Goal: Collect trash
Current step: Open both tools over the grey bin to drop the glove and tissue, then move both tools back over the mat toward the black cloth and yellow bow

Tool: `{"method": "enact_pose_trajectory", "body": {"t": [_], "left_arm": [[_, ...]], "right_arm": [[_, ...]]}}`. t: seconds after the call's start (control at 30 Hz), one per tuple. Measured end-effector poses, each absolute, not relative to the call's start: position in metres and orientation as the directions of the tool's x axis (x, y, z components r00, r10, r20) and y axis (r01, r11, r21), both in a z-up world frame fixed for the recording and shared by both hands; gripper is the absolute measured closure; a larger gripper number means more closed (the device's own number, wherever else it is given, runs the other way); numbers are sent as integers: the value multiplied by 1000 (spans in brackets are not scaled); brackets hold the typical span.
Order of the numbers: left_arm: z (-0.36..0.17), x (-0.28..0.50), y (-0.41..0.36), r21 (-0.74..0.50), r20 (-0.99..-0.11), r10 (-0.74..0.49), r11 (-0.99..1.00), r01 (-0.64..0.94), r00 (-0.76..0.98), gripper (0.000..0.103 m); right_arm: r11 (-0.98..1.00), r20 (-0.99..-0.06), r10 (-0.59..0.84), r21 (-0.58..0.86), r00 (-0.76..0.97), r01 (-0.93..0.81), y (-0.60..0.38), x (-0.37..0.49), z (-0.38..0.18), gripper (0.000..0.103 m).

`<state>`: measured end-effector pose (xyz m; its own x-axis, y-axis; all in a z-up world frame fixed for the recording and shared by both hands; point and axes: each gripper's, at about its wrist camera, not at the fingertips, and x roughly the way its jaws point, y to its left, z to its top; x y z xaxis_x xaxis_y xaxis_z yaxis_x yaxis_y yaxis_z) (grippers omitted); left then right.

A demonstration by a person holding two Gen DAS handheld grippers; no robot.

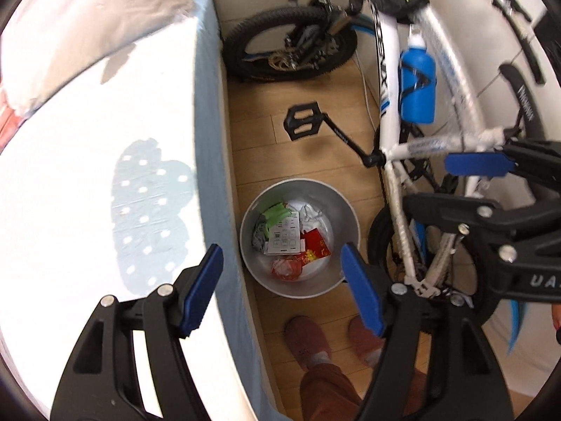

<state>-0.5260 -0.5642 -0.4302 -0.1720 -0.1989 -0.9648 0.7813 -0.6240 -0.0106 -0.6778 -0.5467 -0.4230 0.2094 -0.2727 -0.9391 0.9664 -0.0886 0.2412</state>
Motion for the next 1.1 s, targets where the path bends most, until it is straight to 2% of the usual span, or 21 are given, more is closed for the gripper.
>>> {"method": "enact_pose_trajectory", "body": {"t": [0.33,0.7,0.9,1.1], "left_arm": [[-321,-487,-519,-15,-943,-291,-444,896,-160,29],[-216,-385,-430,66,-906,-422,-83,994,25,26],[-179,-330,-381,46,-872,-474,173,984,124,26],[-155,-285,-331,44,-847,-474,392,919,242,26]], "right_arm": [[109,-917,-335,190,216,976,-503,-643,-298,42],[464,-880,-362,115,306,878,-469,-553,-198,42],[617,-850,-355,99,389,781,-453,-491,-156,42],[769,-827,-306,77,471,635,-430,-427,-125,42]]}}
